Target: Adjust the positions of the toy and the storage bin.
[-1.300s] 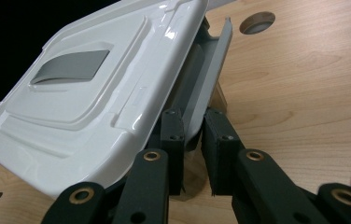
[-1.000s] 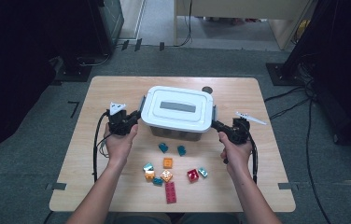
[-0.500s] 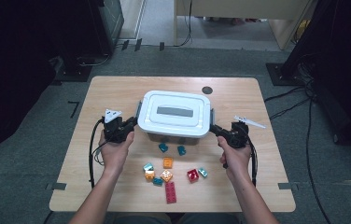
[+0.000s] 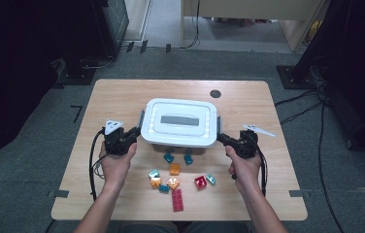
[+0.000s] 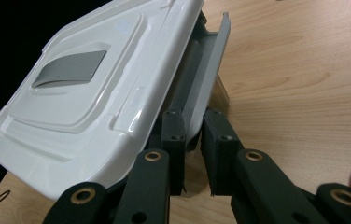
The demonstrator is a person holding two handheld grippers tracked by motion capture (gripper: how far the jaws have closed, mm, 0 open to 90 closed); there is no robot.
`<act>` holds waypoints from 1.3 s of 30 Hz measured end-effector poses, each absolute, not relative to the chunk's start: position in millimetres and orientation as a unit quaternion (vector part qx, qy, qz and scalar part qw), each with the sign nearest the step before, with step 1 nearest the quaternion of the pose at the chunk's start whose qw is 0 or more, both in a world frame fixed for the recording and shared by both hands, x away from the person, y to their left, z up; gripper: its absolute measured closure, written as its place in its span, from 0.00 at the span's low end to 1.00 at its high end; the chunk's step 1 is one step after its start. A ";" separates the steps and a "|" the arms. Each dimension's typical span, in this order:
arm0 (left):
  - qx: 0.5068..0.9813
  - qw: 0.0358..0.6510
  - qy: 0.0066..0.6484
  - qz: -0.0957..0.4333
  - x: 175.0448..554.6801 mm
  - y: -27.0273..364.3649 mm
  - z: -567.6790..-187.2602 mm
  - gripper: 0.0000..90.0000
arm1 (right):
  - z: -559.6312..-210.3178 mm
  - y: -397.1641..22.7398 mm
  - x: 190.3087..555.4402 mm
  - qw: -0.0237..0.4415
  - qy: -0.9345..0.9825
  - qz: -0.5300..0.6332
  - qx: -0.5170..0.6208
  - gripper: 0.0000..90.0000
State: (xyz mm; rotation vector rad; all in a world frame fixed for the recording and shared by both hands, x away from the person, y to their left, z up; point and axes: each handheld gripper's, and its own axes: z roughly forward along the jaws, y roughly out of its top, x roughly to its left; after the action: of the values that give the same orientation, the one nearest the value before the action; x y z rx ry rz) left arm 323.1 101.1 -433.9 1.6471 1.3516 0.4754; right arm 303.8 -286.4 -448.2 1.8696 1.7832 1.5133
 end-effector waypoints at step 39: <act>0.671 0.474 0.545 0.167 313.7 118.1 -438.2 0.94 | -445.8 -284.3 296.2 0.063 0.617 0.505 0.600 0.89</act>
State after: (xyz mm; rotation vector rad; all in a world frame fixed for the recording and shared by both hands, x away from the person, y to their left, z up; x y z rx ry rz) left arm 313.7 118.1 -438.2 1.6421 1.3323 0.4093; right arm 296.2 -284.3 -445.8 1.8123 1.8647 1.5258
